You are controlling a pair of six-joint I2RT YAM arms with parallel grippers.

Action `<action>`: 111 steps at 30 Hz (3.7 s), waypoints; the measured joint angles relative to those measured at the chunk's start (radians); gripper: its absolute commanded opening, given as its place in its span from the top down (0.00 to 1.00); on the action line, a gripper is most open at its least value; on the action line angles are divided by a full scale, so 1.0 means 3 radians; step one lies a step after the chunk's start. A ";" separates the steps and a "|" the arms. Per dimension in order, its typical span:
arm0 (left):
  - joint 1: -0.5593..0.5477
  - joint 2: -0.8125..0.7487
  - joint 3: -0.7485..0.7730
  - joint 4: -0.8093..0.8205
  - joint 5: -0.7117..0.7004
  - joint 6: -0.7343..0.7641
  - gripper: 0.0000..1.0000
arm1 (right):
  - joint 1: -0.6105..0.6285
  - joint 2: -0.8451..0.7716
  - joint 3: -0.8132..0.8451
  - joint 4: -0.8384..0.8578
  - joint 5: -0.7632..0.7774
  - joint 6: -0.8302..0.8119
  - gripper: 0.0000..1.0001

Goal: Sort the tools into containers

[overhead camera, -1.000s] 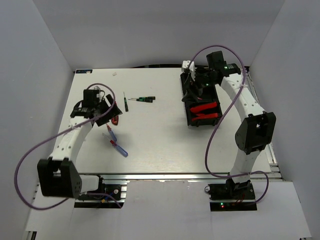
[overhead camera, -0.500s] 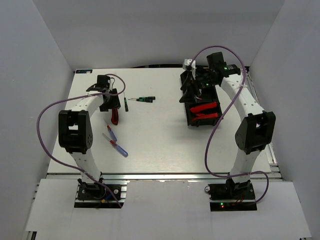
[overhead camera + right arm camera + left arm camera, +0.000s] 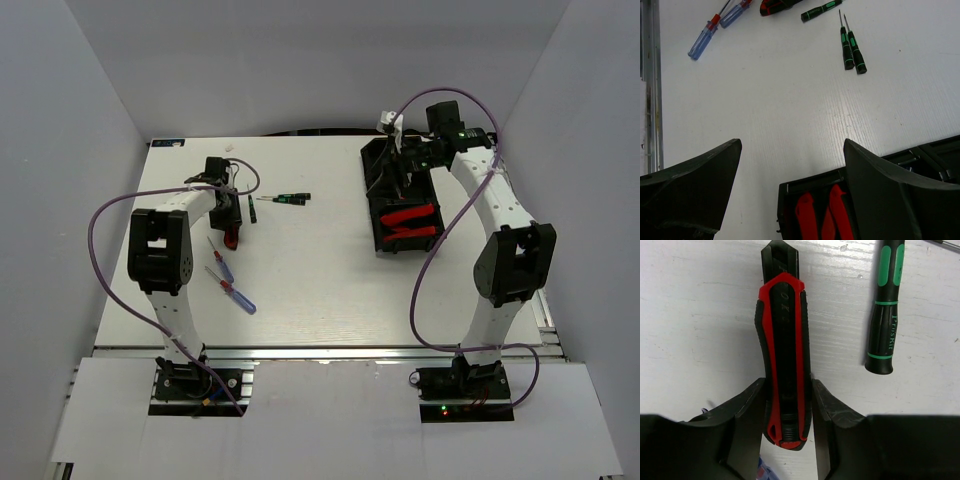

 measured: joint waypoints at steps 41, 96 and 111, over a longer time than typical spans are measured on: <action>-0.1630 -0.0390 0.0268 0.1898 0.2035 -0.1231 0.96 | -0.0687 -0.0676 -0.0591 0.0956 -0.0256 0.0725 0.10; -0.2557 0.1162 0.1918 0.1469 0.1456 0.0833 0.26 | -0.1045 -0.1250 -0.1507 0.1404 -0.0539 0.0916 0.11; -0.2417 -0.0027 0.0753 0.1371 0.0834 0.0340 0.11 | -0.1016 -0.1302 -0.1456 0.1099 -0.0650 0.0477 0.11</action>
